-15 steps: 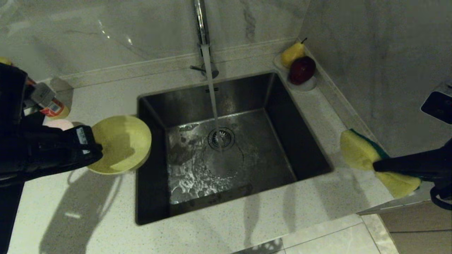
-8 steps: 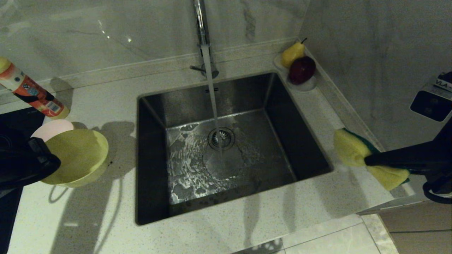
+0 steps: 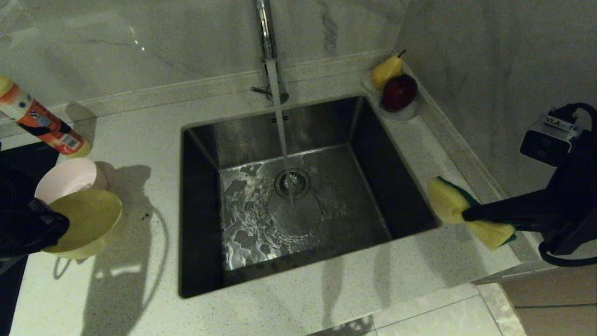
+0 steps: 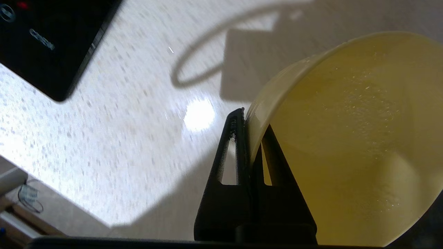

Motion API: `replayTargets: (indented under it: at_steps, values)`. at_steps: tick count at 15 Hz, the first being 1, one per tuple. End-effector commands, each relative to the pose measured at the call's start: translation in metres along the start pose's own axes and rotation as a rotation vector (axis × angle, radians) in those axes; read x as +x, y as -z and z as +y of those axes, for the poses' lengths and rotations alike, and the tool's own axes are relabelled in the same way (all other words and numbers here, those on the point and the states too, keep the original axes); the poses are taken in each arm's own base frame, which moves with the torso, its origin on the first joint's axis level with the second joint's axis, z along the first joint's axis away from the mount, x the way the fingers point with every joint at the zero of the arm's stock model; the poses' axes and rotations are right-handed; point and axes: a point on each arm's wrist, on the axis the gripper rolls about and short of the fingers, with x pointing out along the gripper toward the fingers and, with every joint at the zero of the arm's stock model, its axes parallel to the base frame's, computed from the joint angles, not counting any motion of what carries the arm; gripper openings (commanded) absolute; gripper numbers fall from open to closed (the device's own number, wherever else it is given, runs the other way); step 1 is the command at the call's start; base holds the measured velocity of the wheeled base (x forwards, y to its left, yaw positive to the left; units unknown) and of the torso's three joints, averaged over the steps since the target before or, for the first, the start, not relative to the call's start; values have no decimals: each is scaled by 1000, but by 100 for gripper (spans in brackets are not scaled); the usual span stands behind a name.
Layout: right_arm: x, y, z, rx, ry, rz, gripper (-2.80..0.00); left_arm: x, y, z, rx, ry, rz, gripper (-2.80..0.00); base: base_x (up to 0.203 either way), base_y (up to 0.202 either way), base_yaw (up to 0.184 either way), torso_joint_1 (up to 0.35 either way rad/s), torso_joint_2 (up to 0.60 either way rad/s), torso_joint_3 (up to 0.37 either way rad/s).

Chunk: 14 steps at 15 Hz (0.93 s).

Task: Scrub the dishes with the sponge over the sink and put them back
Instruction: Place the bowl on the table

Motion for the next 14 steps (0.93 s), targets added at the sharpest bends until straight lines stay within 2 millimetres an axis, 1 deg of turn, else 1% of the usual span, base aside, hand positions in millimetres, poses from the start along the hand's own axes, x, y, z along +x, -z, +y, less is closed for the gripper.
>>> replayTargets:
  at_steps: [1,3,6,11,12,14]
  values:
    - [3,-2,-3,17,1,10,-280,26,-7,3,-34,-56,9,-280,0,0,0,0,0,0]
    - [3,-1,-4,18,1,11,-280,31,-5,5,-35,-55,13,-280,0,0,0,0,0,0]
    - [2,1,-4,19,3,9,-280,43,2,7,-24,-89,58,-280,0,0,0,0,0,0]
    - [1,0,-5,18,5,5,-280,40,3,8,-25,-80,47,-280,0,0,0,0,0,0]
    - [1,1,-6,20,7,6,-280,36,2,8,-28,-68,35,0,0,0,0,0,0,0]
    - [0,6,-10,31,13,6,-280,24,0,9,-34,-38,0,0,0,0,0,0,0,0]
